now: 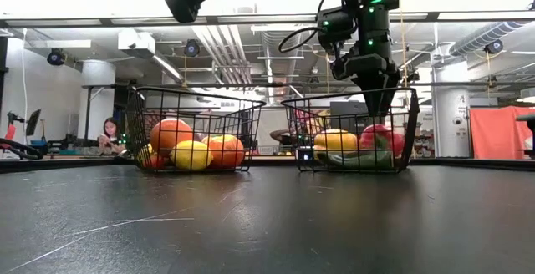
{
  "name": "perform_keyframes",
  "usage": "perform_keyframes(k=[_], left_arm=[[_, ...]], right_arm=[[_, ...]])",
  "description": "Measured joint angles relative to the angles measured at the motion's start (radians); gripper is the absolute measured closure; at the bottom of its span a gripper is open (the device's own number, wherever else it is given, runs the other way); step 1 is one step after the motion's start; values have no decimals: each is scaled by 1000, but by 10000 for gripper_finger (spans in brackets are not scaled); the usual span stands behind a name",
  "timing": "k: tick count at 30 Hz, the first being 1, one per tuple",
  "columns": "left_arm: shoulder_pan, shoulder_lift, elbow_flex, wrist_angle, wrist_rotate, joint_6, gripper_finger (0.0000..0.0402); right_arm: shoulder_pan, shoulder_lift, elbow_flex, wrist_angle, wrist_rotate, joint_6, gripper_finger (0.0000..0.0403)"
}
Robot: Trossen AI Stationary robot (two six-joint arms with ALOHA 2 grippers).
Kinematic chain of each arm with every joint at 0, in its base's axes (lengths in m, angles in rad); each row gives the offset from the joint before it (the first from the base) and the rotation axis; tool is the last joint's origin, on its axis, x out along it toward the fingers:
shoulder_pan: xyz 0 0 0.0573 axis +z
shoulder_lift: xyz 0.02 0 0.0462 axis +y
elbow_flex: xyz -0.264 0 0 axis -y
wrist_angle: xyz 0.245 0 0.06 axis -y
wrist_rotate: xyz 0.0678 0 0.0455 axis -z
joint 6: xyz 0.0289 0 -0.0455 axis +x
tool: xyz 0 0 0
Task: Sort produce into baskets
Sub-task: Return to Home Position
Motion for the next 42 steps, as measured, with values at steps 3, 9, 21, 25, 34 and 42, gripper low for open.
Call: perform_keyframes(k=[3,9,21,25,34,42], left_arm=[[0,0,0,0,0,0,58],[0,0,0,-12,0,3,58],[6,14,2,-20,-180,128,58],[6,20,1,-19,-144,213,58],[62,-13,4,-15,-143,343,58],[288,-198,-1,-212,69,425,58]], right_arm=[[0,-1,0,2,0,0,54],[1,-36,0,7,0,4,59],[228,-334,-132,535,0,-112,72],[346,-432,-255,797,0,-183,71],[485,-510,-531,1232,-18,-242,62],[478,-527,-588,1306,-70,-262,70]])
